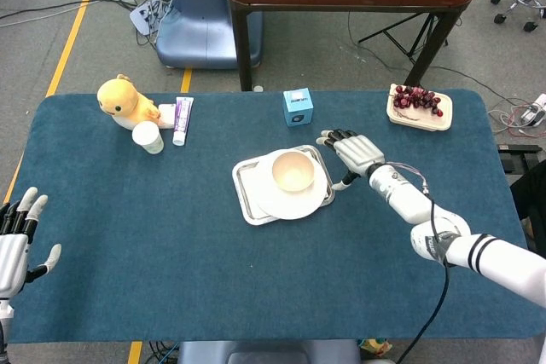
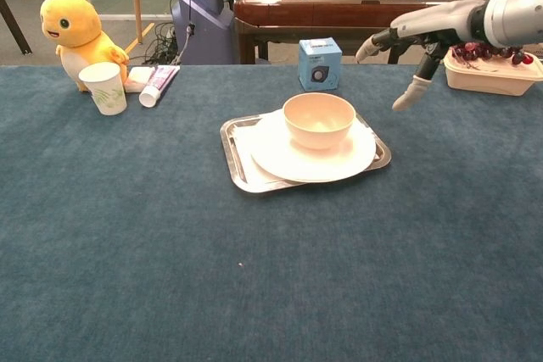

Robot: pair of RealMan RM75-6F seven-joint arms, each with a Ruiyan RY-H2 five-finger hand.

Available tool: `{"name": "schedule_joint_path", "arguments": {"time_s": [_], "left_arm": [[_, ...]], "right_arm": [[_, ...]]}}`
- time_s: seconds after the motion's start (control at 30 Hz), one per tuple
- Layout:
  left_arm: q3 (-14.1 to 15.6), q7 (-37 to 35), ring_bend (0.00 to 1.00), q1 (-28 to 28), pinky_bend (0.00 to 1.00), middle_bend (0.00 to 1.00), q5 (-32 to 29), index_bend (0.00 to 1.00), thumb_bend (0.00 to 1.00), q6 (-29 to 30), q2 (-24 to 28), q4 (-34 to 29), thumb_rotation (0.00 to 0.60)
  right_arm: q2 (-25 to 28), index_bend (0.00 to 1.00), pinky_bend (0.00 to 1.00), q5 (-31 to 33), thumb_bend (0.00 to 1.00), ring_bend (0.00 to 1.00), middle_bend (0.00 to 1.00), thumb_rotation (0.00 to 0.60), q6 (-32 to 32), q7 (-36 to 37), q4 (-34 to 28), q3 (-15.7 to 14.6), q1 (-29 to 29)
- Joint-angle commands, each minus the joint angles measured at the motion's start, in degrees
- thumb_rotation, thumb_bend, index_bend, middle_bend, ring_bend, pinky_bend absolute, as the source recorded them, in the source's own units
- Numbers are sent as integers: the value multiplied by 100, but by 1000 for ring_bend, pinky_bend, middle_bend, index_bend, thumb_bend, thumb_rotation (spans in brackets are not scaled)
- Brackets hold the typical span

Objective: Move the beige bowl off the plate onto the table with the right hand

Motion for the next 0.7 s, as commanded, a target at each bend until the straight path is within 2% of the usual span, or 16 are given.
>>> {"name": "schedule_joint_path", "arguments": {"time_s": [0.03, 0.4, 0.7], "left_arm": [[2, -11, 0, -2, 0, 0, 6, 0, 325, -1, 5, -1, 600], [-6, -106, 0, 8, 0, 0, 1, 0, 325, 13, 47, -2, 600], [-23, -198, 0, 16, 0, 0, -22, 0, 325, 21, 75, 19, 600]], "right_arm": [[-129, 59, 76, 84, 82, 0, 59, 600, -112, -9, 126, -44, 153], [-588, 32, 69, 142, 70, 0, 36, 600, -495, 166, 703, -118, 605], [-975, 7, 46, -105, 44, 0, 8, 600, -768, 458, 1174, -70, 829]]}}
